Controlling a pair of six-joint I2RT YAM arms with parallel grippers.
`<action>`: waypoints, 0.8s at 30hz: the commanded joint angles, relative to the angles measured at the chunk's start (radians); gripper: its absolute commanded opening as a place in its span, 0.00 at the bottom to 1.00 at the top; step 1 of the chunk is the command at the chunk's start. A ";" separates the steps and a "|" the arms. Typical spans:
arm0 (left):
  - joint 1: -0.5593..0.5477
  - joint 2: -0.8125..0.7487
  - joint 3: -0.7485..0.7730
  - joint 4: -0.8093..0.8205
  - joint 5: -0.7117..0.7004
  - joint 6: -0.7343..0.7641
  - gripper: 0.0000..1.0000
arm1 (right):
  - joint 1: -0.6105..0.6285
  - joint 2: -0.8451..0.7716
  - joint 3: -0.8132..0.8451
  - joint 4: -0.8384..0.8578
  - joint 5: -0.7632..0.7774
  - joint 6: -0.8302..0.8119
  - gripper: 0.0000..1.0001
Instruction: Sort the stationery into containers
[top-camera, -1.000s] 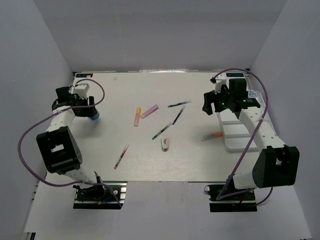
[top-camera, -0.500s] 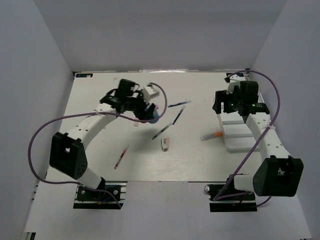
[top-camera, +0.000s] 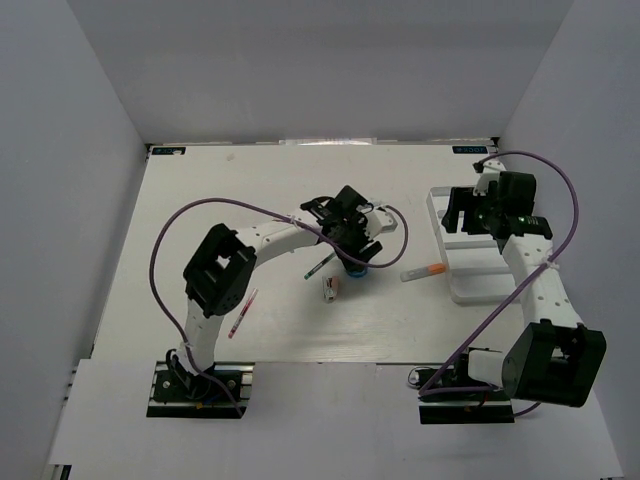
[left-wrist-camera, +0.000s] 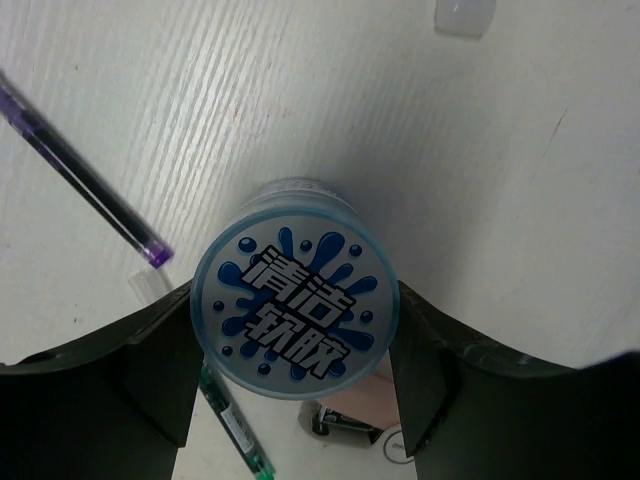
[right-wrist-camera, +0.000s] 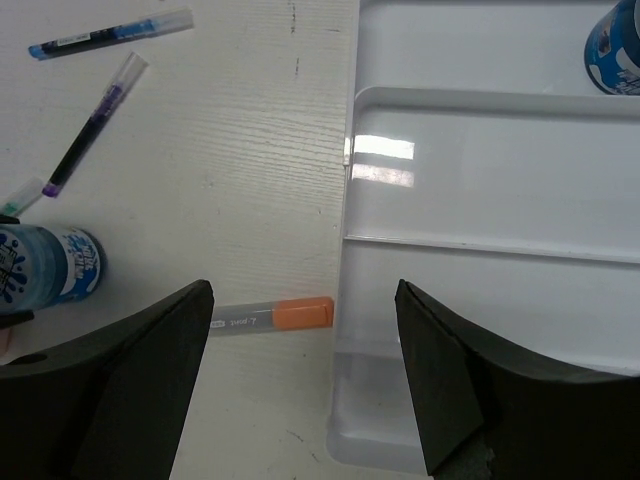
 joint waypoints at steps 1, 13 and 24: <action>-0.042 -0.009 0.070 0.009 -0.037 -0.046 0.34 | -0.012 -0.035 -0.006 0.007 -0.039 -0.013 0.79; -0.049 -0.083 0.076 -0.011 -0.001 -0.150 0.98 | -0.018 -0.052 0.008 -0.039 -0.151 -0.122 0.85; 0.220 -0.348 0.052 -0.055 -0.035 -0.336 0.98 | 0.046 -0.024 0.053 -0.154 -0.259 -0.328 0.80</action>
